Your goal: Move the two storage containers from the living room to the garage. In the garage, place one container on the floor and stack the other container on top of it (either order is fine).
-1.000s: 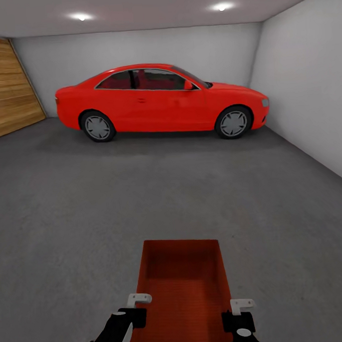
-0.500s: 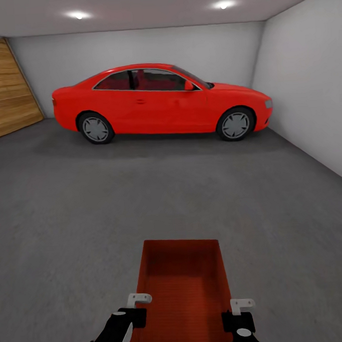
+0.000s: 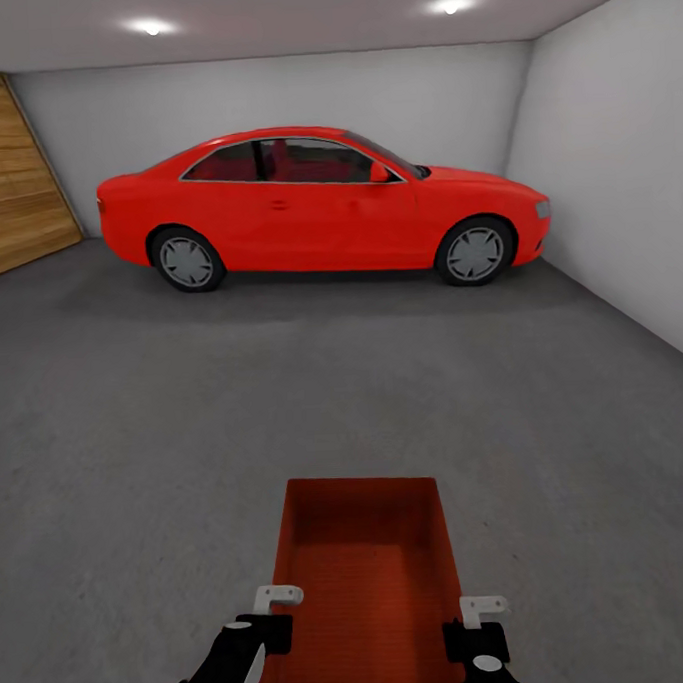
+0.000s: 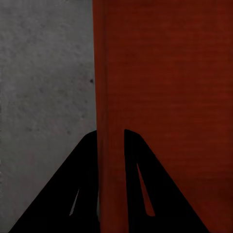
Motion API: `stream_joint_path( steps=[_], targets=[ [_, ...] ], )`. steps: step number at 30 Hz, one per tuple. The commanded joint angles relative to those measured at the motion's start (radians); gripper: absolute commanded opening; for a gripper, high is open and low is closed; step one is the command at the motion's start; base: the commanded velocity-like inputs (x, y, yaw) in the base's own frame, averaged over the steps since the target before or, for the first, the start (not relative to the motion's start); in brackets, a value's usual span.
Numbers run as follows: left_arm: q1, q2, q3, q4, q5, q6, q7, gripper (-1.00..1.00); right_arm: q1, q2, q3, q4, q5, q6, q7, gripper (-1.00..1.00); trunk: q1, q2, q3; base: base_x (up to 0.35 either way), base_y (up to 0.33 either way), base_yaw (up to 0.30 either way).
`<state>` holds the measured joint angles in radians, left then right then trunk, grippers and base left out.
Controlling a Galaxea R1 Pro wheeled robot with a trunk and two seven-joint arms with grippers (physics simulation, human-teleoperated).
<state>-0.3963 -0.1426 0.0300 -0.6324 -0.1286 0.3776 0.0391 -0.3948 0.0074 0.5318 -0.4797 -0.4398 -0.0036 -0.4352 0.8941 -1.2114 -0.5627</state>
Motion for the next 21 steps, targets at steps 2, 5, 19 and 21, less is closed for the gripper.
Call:
stream_joint_path(
  steps=[2,5,19,21],
  targets=[
    [0.001,0.0,-0.01,0.026,-0.016,0.004,0.005,-1.0,-0.002,-0.001,0.004,-0.014,-0.003,0.0,-0.007,-1.0,0.001,-0.001,-0.001,0.322,0.0,0.0],
    [0.001,0.0,-0.01,0.026,-0.016,0.004,0.005,-1.0,-0.002,-0.001,0.004,-0.014,-0.003,0.0,-0.007,-1.0,0.001,-0.001,-0.001,0.322,0.0,0.0],
    [0.001,0.0,-0.01,0.026,-0.016,0.004,0.005,-1.0,-0.002,-0.002,0.004,-0.014,-0.003,0.0,-0.007,-1.0,0.001,-0.001,-0.001,0.322,0.0,0.0],
    [0.001,0.0,-0.01,0.026,-0.016,0.004,0.005,-1.0,-0.002,-0.003,0.004,-0.014,-0.003,0.0,-0.007,-1.0,0.001,-0.001,-0.001,0.323,0.0,0.0]
  ],
)
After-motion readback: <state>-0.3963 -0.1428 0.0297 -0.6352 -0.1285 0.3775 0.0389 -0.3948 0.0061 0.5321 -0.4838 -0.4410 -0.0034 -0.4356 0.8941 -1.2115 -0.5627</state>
